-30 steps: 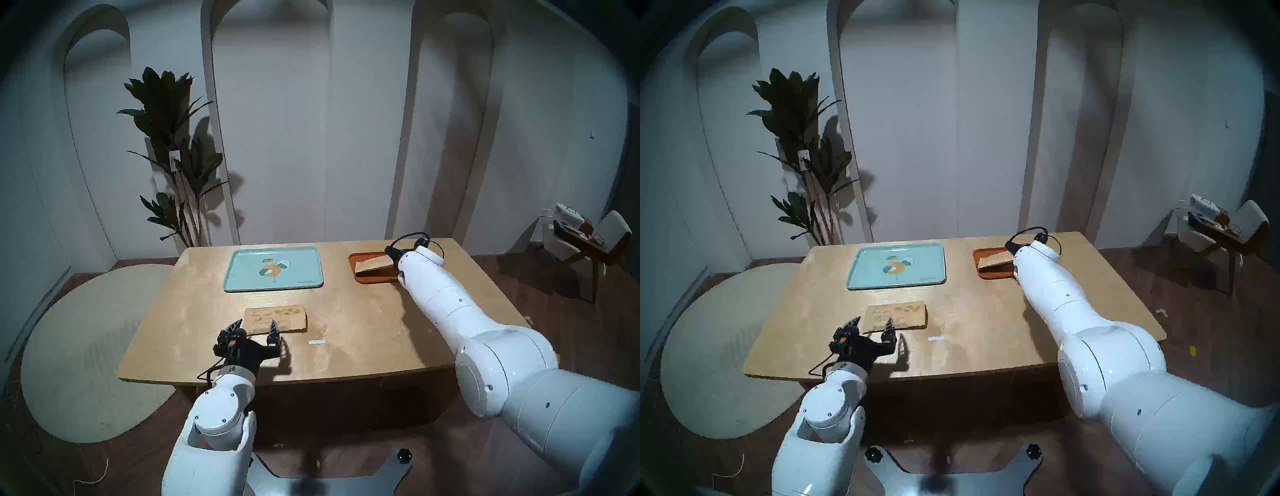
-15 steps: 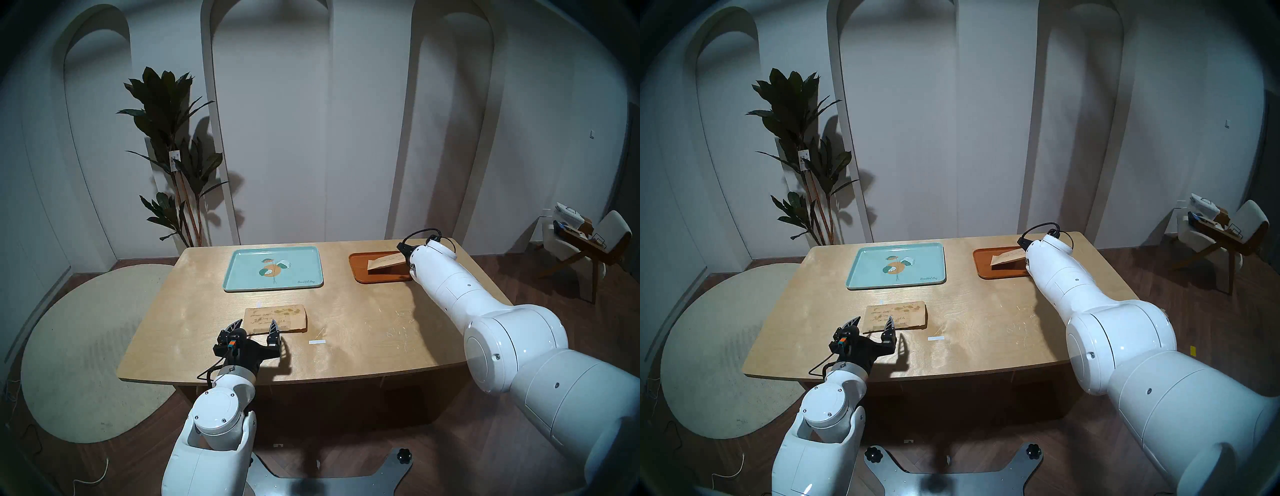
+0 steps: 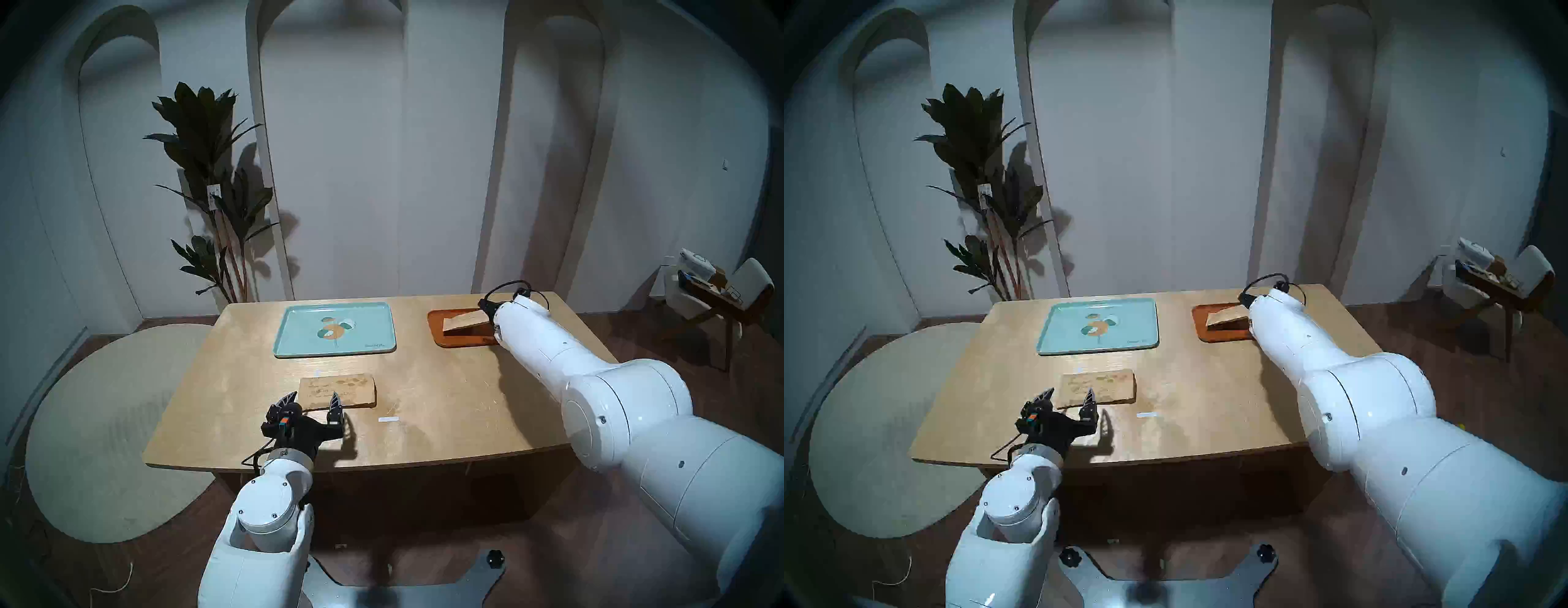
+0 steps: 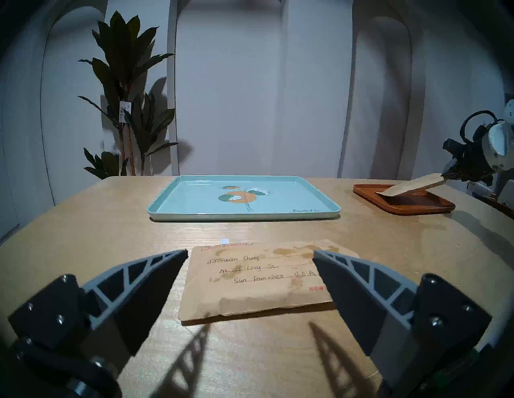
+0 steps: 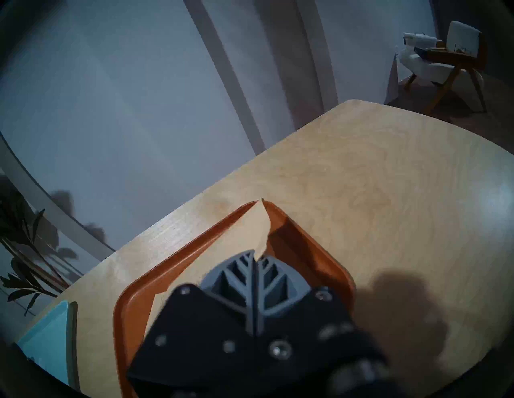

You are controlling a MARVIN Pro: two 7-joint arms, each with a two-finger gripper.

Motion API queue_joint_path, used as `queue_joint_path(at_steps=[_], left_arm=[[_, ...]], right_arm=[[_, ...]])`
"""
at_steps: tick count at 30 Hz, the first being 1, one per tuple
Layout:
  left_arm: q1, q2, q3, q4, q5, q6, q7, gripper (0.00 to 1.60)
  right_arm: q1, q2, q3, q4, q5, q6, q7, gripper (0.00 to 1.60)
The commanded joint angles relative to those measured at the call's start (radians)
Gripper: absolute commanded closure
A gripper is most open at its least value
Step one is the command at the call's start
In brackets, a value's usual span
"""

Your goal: Sort the mail into the trays, one tray per recipient

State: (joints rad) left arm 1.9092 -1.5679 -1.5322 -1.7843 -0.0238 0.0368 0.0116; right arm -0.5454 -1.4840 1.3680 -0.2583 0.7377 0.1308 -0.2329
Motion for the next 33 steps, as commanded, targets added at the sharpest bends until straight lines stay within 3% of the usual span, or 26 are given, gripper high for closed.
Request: queue_joint_path(at_steps=[1, 12, 13, 14, 15, 16, 17, 18, 33], left_arm=[[-0.009, 0.000, 0.001, -0.018, 0.001, -0.006, 0.000, 0.00], [-0.009, 0.000, 0.001, -0.018, 0.001, -0.006, 0.000, 0.00], [-0.009, 0.000, 0.001, -0.018, 0.001, -0.006, 0.000, 0.00], [-0.009, 0.000, 0.001, -0.018, 0.001, -0.006, 0.000, 0.00], [-0.009, 0.000, 0.001, -0.018, 0.001, -0.006, 0.000, 0.00], [-0.009, 0.000, 0.001, -0.018, 0.001, -0.006, 0.000, 0.00], [-0.009, 0.000, 0.001, -0.018, 0.001, -0.006, 0.000, 0.00], [-0.009, 0.000, 0.001, -0.018, 0.001, -0.006, 0.000, 0.00], [-0.009, 0.000, 0.001, -0.019, 0.001, -0.006, 0.000, 0.00]], right_arm=[[0.053, -0.035, -0.011, 0.003, -0.008, -0.022, 0.017, 1.60], [0.068, -0.026, -0.017, 0.035, -0.015, -0.029, 0.043, 1.60], [0.069, -0.025, -0.017, 0.037, -0.016, -0.029, 0.045, 1.54], [0.070, -0.023, -0.018, 0.039, -0.017, -0.029, 0.046, 1.35], [0.072, -0.022, -0.018, 0.041, -0.017, -0.029, 0.048, 0.93], [0.073, -0.021, -0.018, 0.043, -0.018, -0.030, 0.050, 0.80], [0.074, -0.020, -0.018, 0.045, -0.019, -0.031, 0.052, 0.12], [0.075, -0.020, -0.018, 0.047, -0.019, -0.031, 0.053, 0.00], [0.127, -0.036, -0.010, 0.052, -0.017, -0.034, 0.054, 0.00]])
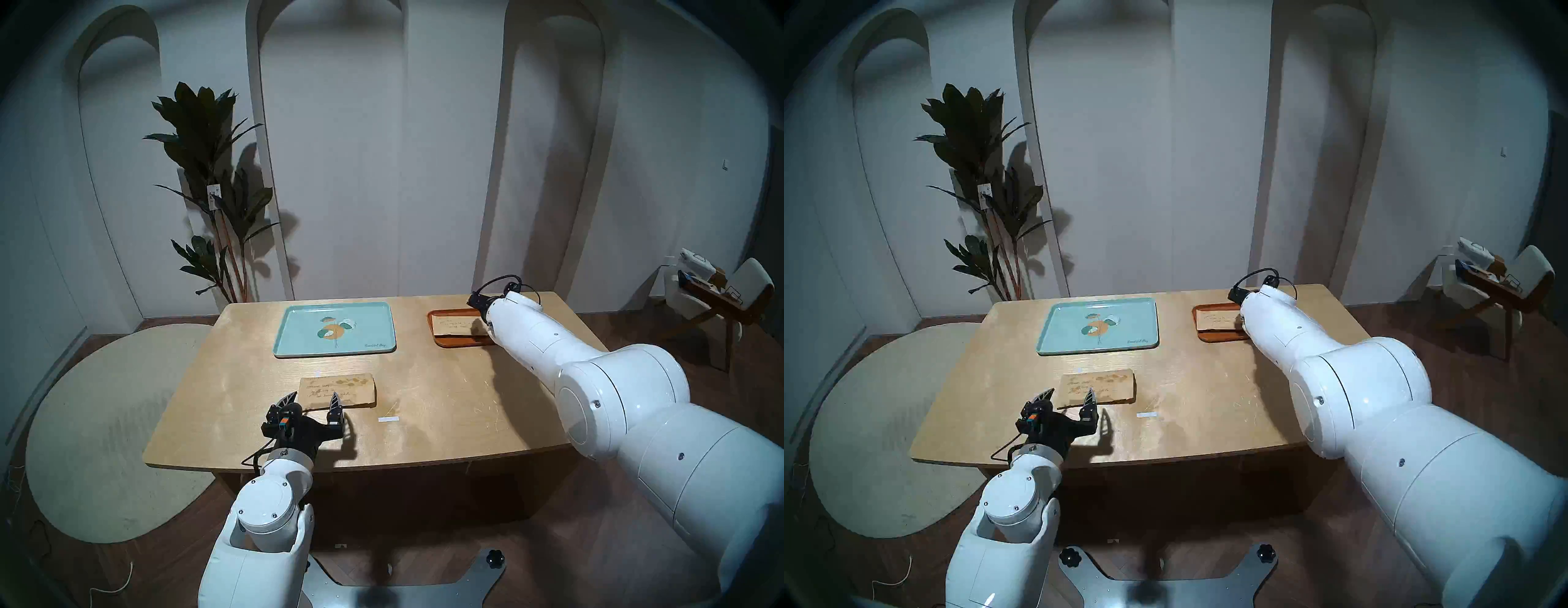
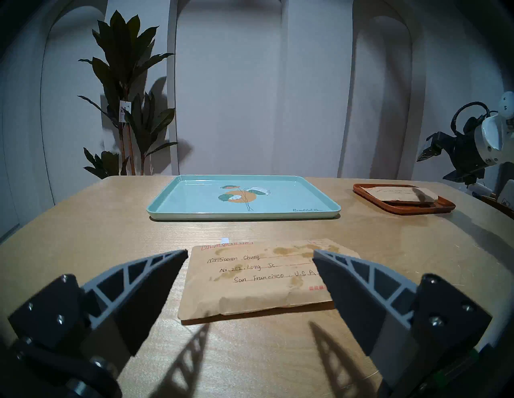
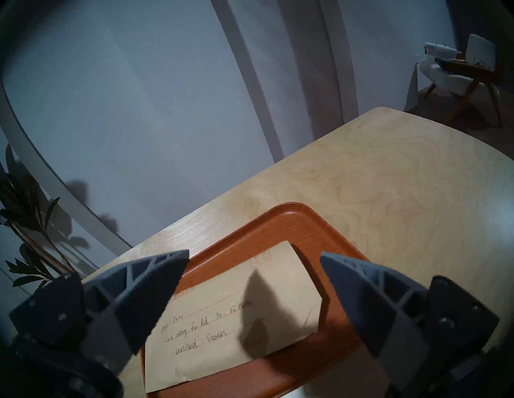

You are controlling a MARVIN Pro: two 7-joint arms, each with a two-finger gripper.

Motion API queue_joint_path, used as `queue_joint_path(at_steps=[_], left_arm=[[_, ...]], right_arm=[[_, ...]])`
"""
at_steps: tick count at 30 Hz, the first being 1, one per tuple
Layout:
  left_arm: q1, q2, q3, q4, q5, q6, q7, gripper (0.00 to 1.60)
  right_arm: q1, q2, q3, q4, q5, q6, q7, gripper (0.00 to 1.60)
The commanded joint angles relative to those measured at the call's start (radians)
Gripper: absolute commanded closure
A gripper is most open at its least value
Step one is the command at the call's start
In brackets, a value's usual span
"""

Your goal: Sort the mail into the trays, one tray per recipient

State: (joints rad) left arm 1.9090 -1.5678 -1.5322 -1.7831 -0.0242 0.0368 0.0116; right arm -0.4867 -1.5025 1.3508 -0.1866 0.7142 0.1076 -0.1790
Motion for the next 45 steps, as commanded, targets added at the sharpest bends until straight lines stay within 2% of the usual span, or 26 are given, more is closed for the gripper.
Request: queue_joint_path(at_steps=[1, 14, 18, 31, 36, 45], left_arm=[[-0.009, 0.000, 0.001, -0.020, 0.001, -0.006, 0.001, 0.00], [-0.006, 0.000, 0.001, -0.026, 0.003, -0.006, 0.001, 0.00], [-0.006, 0.000, 0.001, -0.027, 0.003, -0.006, 0.002, 0.00], [-0.009, 0.000, 0.001, -0.020, 0.001, -0.005, 0.001, 0.00], [-0.010, 0.000, 0.001, -0.017, 0.001, -0.005, 0.000, 0.00], [-0.010, 0.000, 0.000, -0.013, 0.001, -0.005, 0.000, 0.00]], right_arm=[[0.074, -0.021, 0.007, -0.022, 0.006, -0.012, 0.001, 0.00], [0.100, -0.035, 0.020, -0.067, 0.014, -0.064, 0.085, 0.00], [0.084, -0.007, 0.008, -0.113, 0.000, -0.088, 0.117, 0.00], [0.030, 0.106, -0.006, -0.171, -0.037, -0.108, 0.092, 0.00], [0.004, 0.125, -0.010, -0.186, -0.046, -0.110, 0.096, 0.00], [-0.048, 0.121, -0.037, -0.214, -0.070, -0.109, 0.117, 0.00]])
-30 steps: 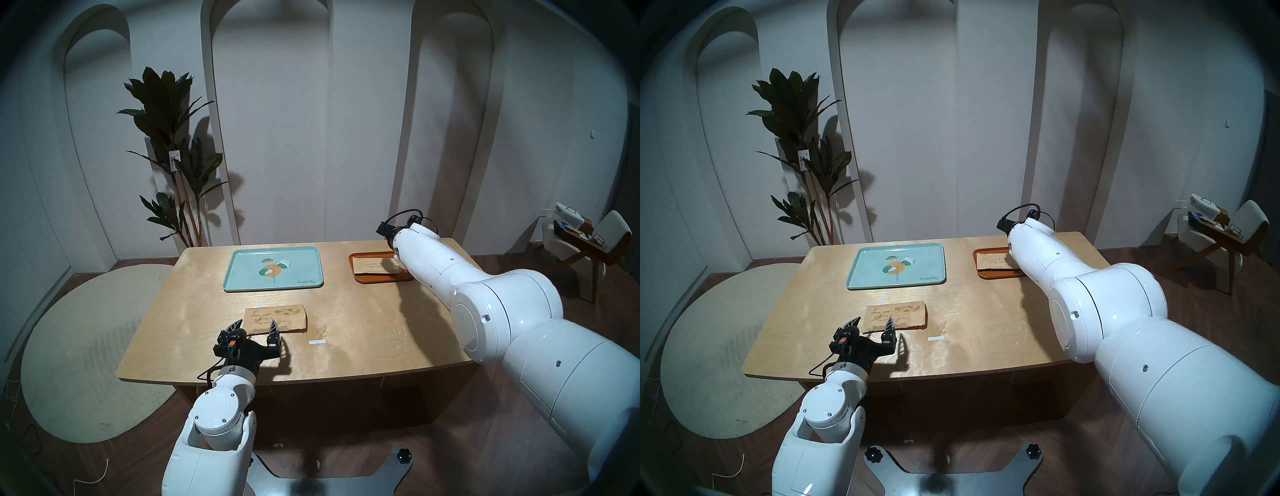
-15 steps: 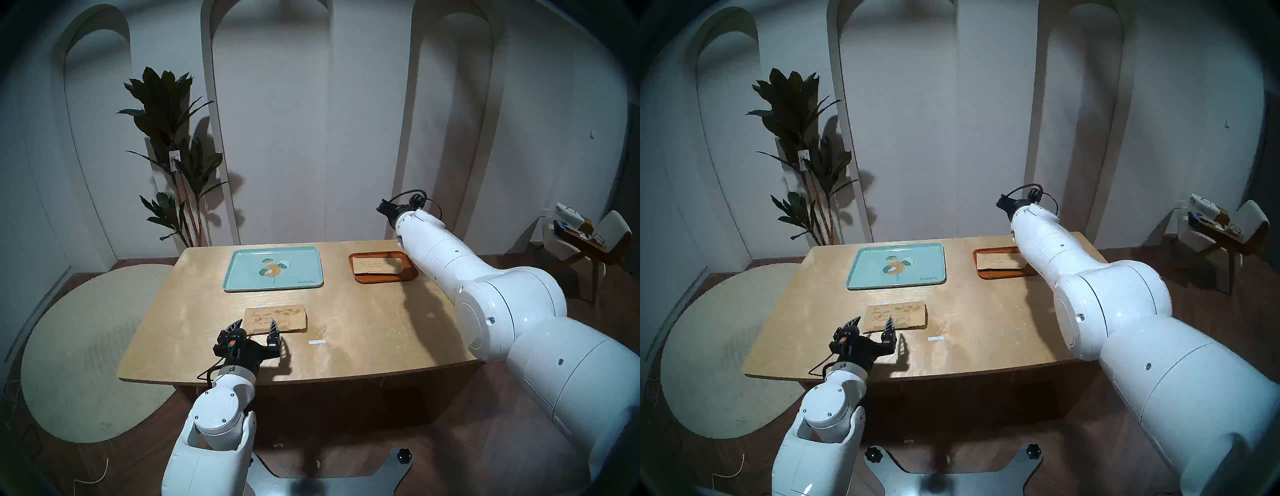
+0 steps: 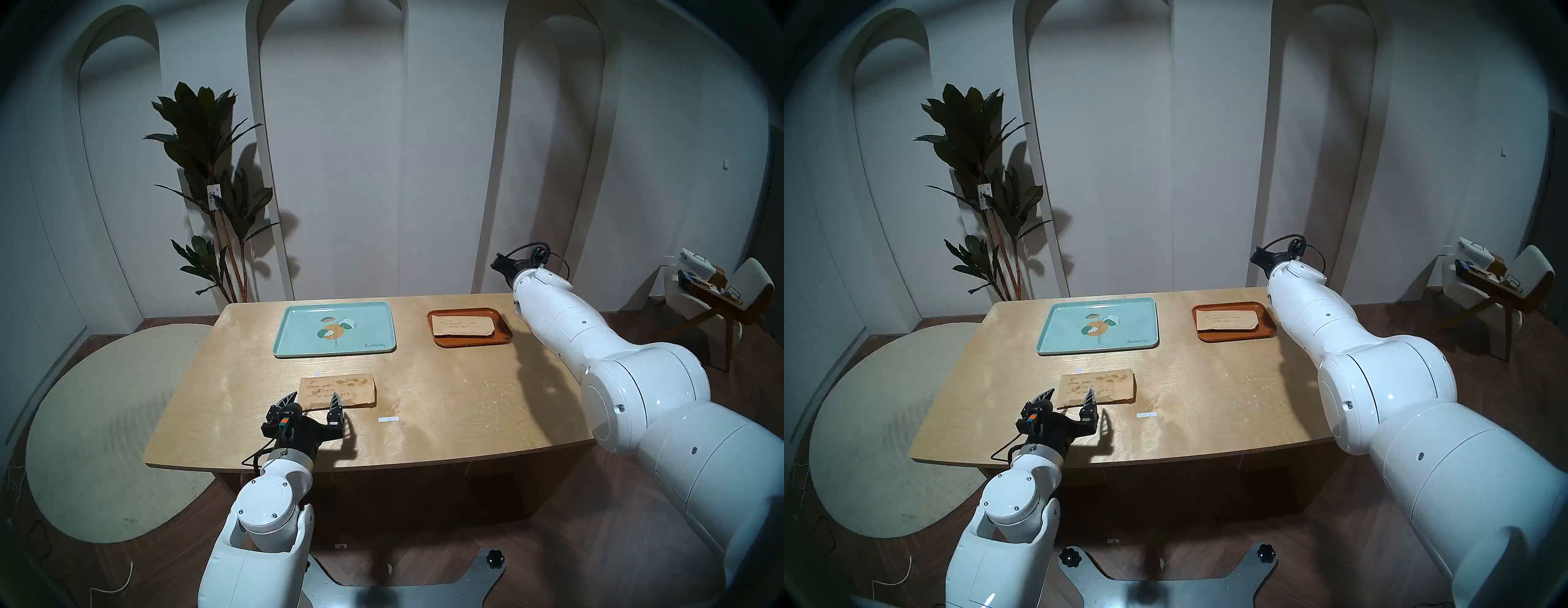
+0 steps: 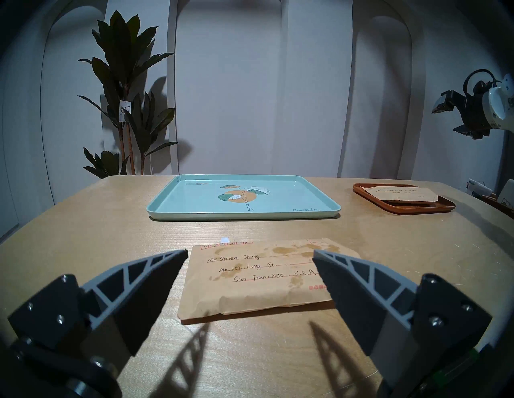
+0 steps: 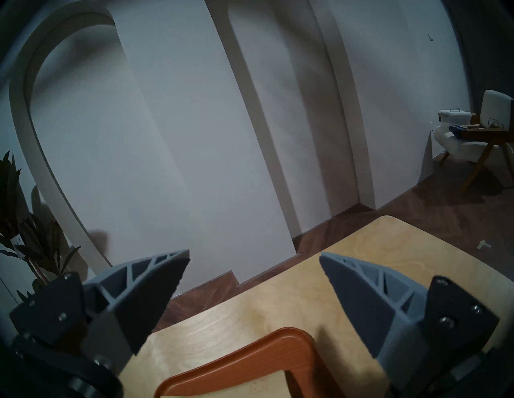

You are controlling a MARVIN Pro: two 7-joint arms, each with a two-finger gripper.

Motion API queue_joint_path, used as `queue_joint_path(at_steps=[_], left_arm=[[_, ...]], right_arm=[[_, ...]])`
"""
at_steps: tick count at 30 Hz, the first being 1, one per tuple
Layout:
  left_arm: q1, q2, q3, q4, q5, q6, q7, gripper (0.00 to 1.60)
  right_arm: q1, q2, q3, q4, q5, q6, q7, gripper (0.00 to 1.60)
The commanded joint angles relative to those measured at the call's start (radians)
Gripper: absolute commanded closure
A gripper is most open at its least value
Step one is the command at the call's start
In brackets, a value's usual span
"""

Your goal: Sort the mail into the trays, one tray per recipient

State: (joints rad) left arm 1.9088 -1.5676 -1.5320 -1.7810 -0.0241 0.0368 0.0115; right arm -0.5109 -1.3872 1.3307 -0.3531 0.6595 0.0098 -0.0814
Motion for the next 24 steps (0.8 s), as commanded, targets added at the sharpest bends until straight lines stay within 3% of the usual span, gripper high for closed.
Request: queue_joint_path(at_steps=[1, 14, 24], left_arm=[[-0.010, 0.000, 0.000, -0.014, 0.001, -0.005, 0.000, 0.00], [-0.011, 0.000, 0.000, -0.007, 0.000, -0.005, 0.000, 0.00], [-0.012, 0.000, 0.000, -0.001, 0.000, -0.005, 0.000, 0.00]], right_arm=[[-0.030, 0.005, -0.020, -0.050, -0.018, -0.010, 0.022, 0.00], [-0.162, -0.013, -0.084, -0.066, -0.059, -0.004, 0.058, 0.00], [-0.219, 0.006, -0.114, -0.086, -0.088, -0.024, 0.069, 0.00]])
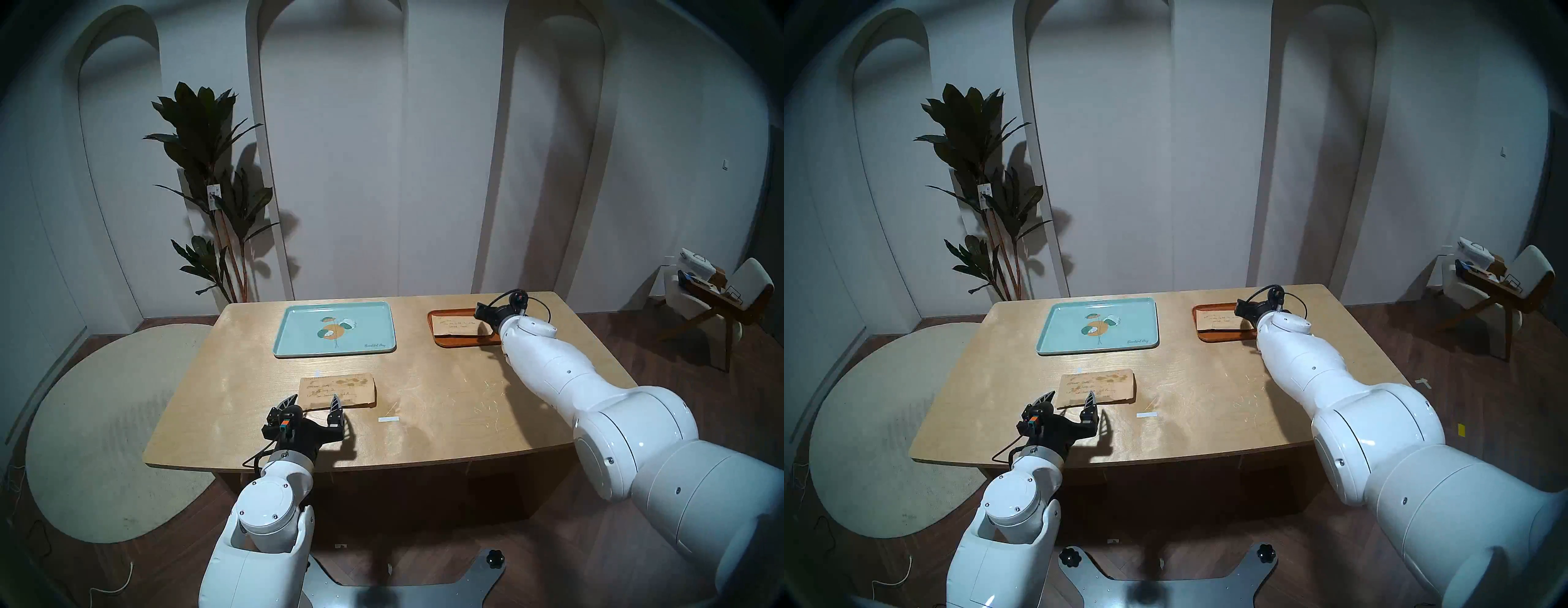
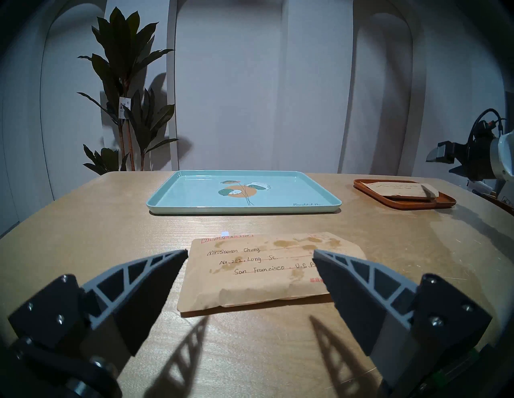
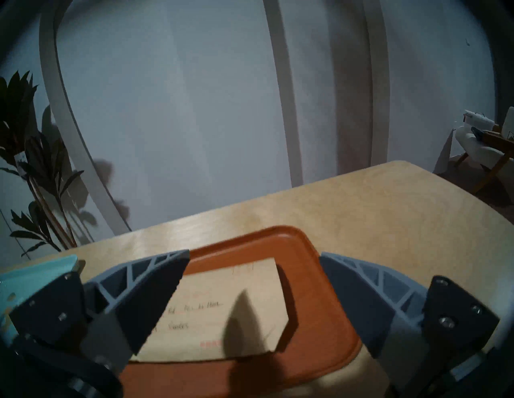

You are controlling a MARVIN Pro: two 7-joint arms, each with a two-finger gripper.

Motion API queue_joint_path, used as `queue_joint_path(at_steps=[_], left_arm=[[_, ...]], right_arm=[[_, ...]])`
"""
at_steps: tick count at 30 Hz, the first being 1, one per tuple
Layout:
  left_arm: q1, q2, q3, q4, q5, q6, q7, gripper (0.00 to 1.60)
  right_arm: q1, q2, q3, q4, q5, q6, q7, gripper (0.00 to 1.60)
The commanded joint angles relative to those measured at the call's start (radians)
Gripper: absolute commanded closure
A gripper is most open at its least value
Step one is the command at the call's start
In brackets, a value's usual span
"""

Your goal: Sort the mail into the trays, one tray per recipient

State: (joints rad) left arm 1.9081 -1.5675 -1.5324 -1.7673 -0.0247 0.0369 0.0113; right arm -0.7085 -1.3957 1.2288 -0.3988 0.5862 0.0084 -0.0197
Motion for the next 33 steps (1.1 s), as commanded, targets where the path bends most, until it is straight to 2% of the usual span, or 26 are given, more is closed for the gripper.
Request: queue_joint_path(at_steps=[1, 15, 33], left_arm=[[-0.011, 0.000, 0.000, -0.014, 0.000, -0.005, 0.000, 0.00], [-0.013, 0.000, 0.000, -0.009, 0.000, -0.005, 0.000, 0.00], [-0.015, 0.000, 0.000, -0.006, 0.000, -0.006, 0.000, 0.00]], right_arm=[[-0.021, 0.018, -0.014, -0.046, -0.018, -0.028, 0.009, 0.00], [0.005, 0.077, -0.026, -0.166, -0.059, -0.111, 0.015, 0.00], [-0.018, 0.133, -0.032, -0.365, -0.106, -0.196, 0.036, 0.00]])
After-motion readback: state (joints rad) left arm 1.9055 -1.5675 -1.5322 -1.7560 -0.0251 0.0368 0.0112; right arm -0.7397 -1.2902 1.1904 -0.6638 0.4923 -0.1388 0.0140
